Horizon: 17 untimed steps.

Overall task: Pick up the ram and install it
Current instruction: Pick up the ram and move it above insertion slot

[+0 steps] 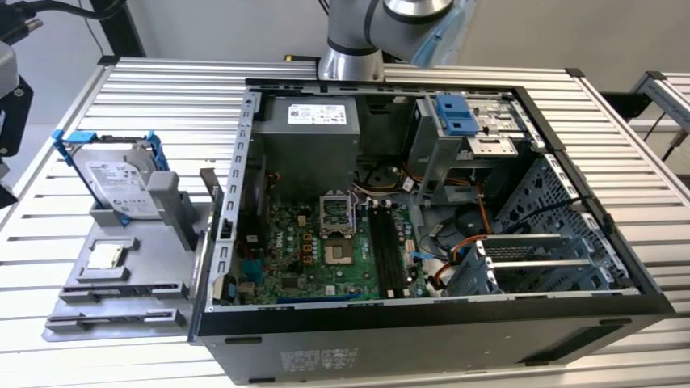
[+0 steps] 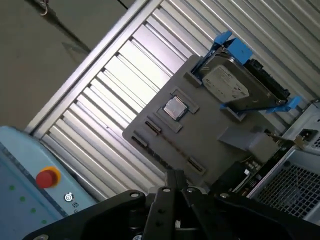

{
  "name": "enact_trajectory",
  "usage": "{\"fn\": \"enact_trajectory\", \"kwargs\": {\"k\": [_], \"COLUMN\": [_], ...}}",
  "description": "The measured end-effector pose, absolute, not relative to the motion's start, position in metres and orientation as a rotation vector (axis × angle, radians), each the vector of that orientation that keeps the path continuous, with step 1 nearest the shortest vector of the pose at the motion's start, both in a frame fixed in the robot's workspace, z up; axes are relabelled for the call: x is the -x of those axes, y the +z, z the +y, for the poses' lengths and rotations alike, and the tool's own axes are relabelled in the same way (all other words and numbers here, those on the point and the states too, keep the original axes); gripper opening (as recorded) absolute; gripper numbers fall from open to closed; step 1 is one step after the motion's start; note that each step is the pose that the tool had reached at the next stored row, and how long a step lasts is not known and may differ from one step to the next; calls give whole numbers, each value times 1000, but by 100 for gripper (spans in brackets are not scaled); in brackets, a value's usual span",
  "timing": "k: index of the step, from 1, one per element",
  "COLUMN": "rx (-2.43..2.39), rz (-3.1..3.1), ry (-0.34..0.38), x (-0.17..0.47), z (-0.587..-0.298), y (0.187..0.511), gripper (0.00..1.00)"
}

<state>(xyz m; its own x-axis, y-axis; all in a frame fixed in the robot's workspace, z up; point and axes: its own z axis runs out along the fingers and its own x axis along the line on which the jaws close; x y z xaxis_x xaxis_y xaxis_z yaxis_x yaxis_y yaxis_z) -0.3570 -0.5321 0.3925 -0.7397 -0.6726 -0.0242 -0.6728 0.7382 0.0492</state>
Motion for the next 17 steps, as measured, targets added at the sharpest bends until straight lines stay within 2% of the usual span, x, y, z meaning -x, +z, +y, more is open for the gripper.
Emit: {"fn": "enact_trajectory", "kwargs": {"k": [17], "rx": [1636], "rz": [2669], "ry": [72], "x": [357], "z": [-532], "y": [393], "gripper": [0]}}
